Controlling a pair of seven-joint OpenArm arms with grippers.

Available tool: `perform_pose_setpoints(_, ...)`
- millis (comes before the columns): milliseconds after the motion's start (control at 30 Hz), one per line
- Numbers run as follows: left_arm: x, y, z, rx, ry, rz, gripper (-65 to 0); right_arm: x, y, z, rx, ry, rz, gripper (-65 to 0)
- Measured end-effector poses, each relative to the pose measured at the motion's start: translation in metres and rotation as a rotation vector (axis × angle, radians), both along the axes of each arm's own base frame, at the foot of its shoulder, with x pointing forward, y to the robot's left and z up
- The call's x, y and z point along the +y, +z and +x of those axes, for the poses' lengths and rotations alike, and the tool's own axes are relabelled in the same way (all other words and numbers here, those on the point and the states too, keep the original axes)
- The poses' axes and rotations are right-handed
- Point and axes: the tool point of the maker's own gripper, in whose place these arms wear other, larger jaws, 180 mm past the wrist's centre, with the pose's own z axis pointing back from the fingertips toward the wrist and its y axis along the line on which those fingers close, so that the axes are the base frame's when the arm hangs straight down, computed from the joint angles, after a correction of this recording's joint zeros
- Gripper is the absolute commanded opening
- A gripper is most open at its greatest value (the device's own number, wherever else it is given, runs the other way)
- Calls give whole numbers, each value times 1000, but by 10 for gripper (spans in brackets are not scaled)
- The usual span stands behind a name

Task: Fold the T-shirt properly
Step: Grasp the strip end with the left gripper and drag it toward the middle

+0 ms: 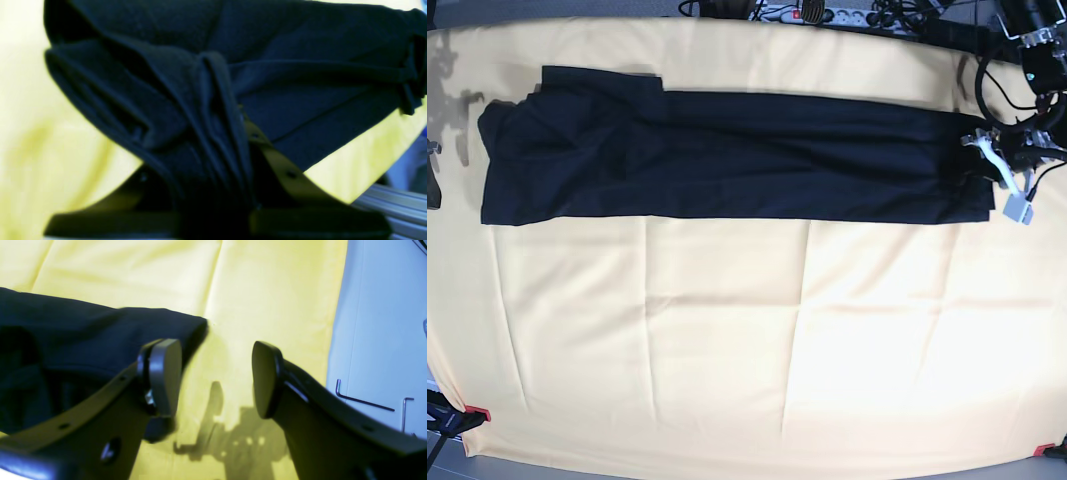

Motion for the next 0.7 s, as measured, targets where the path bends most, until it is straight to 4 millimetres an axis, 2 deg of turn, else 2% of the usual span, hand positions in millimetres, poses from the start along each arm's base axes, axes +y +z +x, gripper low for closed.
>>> perform_pose_setpoints(233,67,47,10,-79,68,158,-650,0,0,0,-1,1,0,-290)
perform_pose_setpoints(300,80,59,12,-96,85,195,-650,0,0,0,0,0,0,-290)
perform_pose_setpoints(400,92,66,12,-94,117,221,-650,0,0,0,-1,1,0,-290)
perform_pose_setpoints(500,90,65,10,-81,116,202,-650,0,0,0,-2,1,0,-290)
perform_pose_setpoints(700,52,79,9,-154,0,24,-650,0,0,0,-3,1,1,-290)
